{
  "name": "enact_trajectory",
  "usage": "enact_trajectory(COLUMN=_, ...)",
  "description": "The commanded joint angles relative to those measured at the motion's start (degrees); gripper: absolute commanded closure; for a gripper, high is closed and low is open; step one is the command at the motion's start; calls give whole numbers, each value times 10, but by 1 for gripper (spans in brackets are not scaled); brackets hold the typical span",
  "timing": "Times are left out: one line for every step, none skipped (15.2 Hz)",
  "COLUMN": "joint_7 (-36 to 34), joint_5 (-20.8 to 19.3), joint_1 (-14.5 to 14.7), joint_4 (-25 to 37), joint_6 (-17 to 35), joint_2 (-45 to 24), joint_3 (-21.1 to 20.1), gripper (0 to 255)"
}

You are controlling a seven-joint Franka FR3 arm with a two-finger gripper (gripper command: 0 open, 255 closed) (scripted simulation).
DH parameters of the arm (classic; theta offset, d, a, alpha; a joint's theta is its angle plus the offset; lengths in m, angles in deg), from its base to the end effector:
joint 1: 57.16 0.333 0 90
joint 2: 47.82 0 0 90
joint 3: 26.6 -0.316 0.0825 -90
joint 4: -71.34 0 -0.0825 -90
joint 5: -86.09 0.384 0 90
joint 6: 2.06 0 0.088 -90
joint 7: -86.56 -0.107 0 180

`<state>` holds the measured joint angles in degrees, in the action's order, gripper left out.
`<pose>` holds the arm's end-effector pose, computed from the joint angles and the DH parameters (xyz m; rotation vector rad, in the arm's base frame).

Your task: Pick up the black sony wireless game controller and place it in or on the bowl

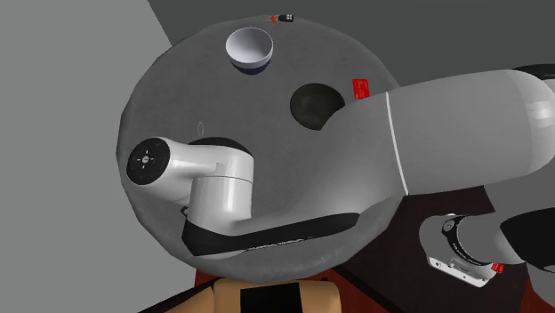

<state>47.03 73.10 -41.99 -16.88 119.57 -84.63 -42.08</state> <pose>0.6213 0.3232 0.2840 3.0965 -0.1259 -0.0148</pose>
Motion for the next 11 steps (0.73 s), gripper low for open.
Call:
enact_trajectory(joint_7=-2, joint_5=-2, joint_1=2, joint_4=0, joint_6=6, joint_2=-6, joint_3=1, gripper=0)
enact_trajectory(joint_7=-2, joint_5=-2, joint_1=2, joint_4=0, joint_6=6, joint_2=-6, joint_3=1, gripper=0)
enact_trajectory(joint_7=-2, joint_5=-2, joint_1=2, joint_4=0, joint_6=6, joint_2=-6, joint_3=1, gripper=0)
enact_trajectory(joint_7=-2, joint_5=-2, joint_1=2, joint_4=0, joint_6=6, joint_2=-6, joint_3=1, gripper=0)
enact_trajectory(joint_7=-2, joint_5=-2, joint_1=2, joint_4=0, joint_6=6, joint_2=-6, joint_3=1, gripper=0)
enact_trajectory(joint_7=-2, joint_5=-2, joint_1=2, joint_4=0, joint_6=6, joint_2=-6, joint_3=1, gripper=0)
enact_trajectory(joint_7=-2, joint_5=-2, joint_1=2, joint_4=0, joint_6=6, joint_2=-6, joint_3=1, gripper=0)
enact_trajectory(joint_7=-2, joint_5=-2, joint_1=2, joint_4=0, joint_6=6, joint_2=-6, joint_3=1, gripper=0)
enact_trajectory(joint_7=-2, joint_5=-2, joint_1=2, joint_4=0, joint_6=6, joint_2=-6, joint_3=1, gripper=255)
enact_trajectory(joint_7=-2, joint_5=-2, joint_1=2, joint_4=0, joint_6=6, joint_2=-6, joint_3=1, gripper=255)
enact_trajectory(joint_7=-2, joint_5=-2, joint_1=2, joint_4=0, joint_6=6, joint_2=-6, joint_3=1, gripper=255)
